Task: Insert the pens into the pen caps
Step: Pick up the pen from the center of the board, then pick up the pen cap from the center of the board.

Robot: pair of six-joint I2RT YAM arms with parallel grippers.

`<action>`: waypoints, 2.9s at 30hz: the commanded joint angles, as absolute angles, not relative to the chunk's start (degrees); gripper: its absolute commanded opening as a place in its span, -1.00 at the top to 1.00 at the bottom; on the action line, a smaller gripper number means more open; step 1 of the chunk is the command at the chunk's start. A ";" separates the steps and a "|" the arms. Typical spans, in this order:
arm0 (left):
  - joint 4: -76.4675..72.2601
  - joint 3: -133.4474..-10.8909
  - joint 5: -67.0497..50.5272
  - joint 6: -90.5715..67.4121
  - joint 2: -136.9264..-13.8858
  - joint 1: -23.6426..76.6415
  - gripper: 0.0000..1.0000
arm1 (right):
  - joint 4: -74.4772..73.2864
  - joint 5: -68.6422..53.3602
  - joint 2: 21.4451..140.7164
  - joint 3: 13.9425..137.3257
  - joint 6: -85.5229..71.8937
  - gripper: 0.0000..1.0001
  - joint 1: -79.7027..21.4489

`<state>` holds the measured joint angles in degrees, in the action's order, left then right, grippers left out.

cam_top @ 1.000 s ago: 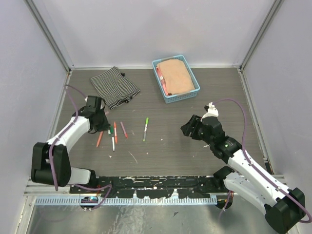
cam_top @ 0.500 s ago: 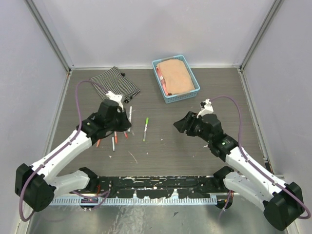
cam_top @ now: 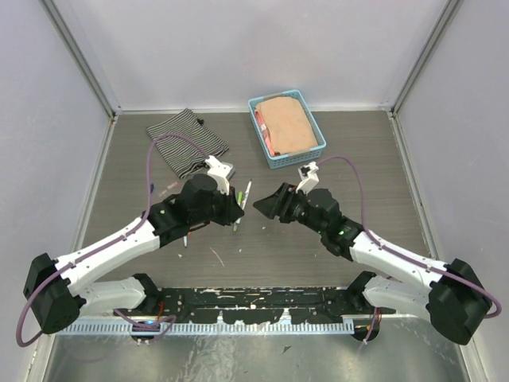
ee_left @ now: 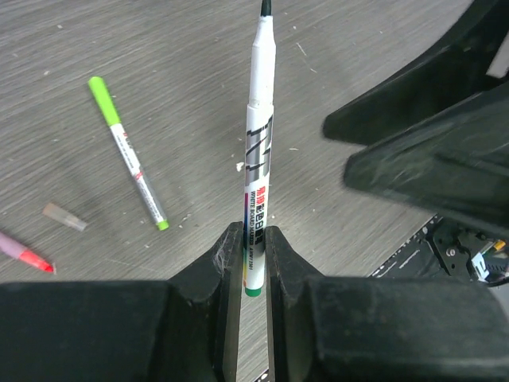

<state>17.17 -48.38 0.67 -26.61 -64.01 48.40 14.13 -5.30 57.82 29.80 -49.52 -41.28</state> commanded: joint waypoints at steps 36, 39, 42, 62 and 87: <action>22.03 -50.08 19.76 -24.47 -61.10 51.97 0.07 | 18.32 1.87 64.93 37.43 -50.84 1.00 -47.07; 25.29 -49.82 22.18 -24.96 -59.63 49.03 0.00 | 16.08 3.11 63.93 37.77 -49.92 1.00 -47.02; 28.10 -48.70 22.03 -26.93 -58.12 43.19 -0.02 | 14.52 4.06 63.25 38.09 -49.32 1.00 -47.02; 35.10 -47.99 14.72 -28.65 -73.18 19.24 -0.06 | 11.58 4.48 61.69 37.38 -49.04 1.00 -47.03; 26.64 -48.45 3.67 -26.19 -86.33 12.14 0.10 | 9.24 5.27 60.49 37.87 -48.16 1.00 -47.11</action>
